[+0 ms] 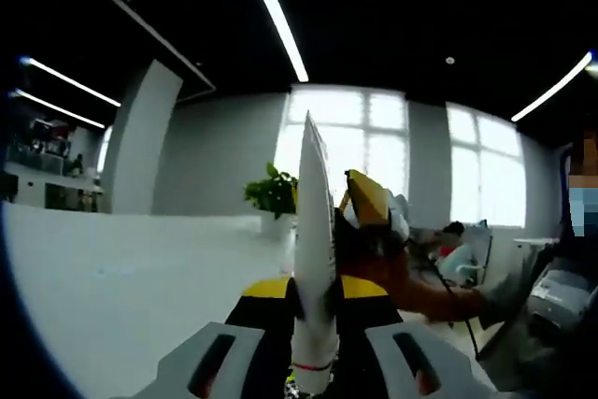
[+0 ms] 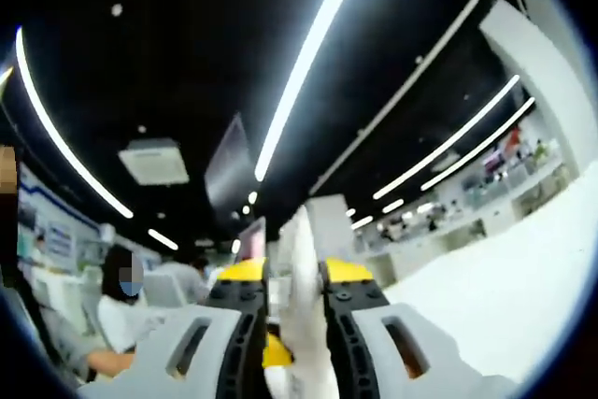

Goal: Arrange the skincare products in the storage area until every visible bottle or jar stands upright without overlapping.

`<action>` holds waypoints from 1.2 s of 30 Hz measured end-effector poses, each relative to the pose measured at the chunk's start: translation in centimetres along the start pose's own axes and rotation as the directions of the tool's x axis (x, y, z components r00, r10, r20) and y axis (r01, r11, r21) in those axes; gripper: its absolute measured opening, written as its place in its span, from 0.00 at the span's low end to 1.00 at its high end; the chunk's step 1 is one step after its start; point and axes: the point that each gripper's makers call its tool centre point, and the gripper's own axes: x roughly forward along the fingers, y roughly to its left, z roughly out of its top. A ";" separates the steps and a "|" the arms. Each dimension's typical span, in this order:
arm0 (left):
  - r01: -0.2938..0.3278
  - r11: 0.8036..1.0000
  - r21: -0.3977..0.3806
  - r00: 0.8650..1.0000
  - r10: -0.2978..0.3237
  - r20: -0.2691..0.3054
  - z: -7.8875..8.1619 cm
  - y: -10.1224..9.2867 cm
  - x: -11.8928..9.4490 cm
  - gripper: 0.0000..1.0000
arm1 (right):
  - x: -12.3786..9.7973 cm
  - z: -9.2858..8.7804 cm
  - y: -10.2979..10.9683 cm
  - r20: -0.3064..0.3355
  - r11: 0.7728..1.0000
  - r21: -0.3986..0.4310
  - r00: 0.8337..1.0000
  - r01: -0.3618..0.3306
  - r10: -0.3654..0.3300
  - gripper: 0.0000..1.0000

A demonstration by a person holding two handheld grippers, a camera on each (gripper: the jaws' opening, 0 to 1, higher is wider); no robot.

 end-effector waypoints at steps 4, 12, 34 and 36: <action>-0.007 0.998 -0.061 0.999 0.009 0.039 0.4 1.4 -1.0 0.15 | 0.2 -0.8 0.5 -0.043 0.999 -0.019 0.999 -0.027 0.026 0.43; 0.026 0.998 -0.063 0.993 -0.018 0.115 2.3 0.9 -2.8 0.15 | 0.4 -4.8 0.2 -0.217 0.998 -0.034 0.975 -0.051 0.042 0.46; 0.192 0.981 0.026 0.978 -0.193 0.081 2.4 -3.3 -2.6 0.17 | 0.2 -8.7 2.7 -0.368 0.987 -0.079 0.924 -0.142 0.104 0.18; 0.201 0.979 -0.012 0.974 -0.199 0.111 2.9 -3.1 -2.7 0.18 | 0.2 -8.7 2.7 -0.366 0.988 -0.062 0.924 -0.141 0.109 0.17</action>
